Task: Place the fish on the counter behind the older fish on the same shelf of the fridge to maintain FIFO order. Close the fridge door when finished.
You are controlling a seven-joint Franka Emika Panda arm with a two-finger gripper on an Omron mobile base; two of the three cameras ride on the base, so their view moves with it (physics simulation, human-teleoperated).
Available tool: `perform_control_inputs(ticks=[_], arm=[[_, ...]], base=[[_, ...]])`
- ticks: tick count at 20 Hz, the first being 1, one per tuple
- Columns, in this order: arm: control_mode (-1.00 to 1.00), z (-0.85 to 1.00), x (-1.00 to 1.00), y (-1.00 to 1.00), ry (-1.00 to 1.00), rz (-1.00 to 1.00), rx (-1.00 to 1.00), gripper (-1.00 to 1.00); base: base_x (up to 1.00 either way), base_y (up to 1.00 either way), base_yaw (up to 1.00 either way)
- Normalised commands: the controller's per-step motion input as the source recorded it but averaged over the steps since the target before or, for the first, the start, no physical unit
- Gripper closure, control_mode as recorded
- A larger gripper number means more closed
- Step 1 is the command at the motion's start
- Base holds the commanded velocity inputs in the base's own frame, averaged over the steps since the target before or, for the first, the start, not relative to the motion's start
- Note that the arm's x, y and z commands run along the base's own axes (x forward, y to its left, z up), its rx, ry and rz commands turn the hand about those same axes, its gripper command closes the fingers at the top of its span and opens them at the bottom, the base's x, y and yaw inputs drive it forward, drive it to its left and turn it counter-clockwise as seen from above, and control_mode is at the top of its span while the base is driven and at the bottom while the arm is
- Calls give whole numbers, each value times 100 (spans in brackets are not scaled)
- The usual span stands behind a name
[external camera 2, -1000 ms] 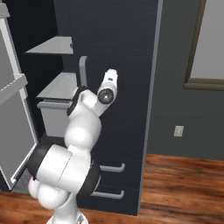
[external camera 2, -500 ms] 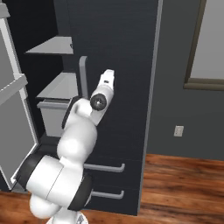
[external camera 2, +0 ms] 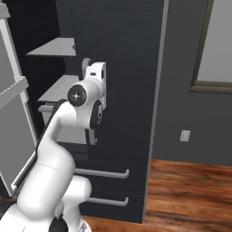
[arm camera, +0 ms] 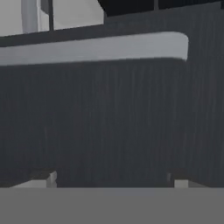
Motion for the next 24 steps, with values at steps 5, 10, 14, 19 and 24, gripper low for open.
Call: perform_control_inputs(ticks=[5, 10, 14, 19, 24], arm=[[-100, 20, -55, 17, 11, -11, -15, -100], [-100, -13, -51, 4, 3, 1, -4, -100], [-100, 8, -100, 56, -2, 4, -26, -100], [-100, 21, -100, 81, 3, 4, -32, -100], [-100, 20, -98, 90, 2, 9, -35, -100]], base=[[0, 0, 0], [0, 0, 0], [0, 0, 0], [0, 0, 0], [0, 0, 0]])
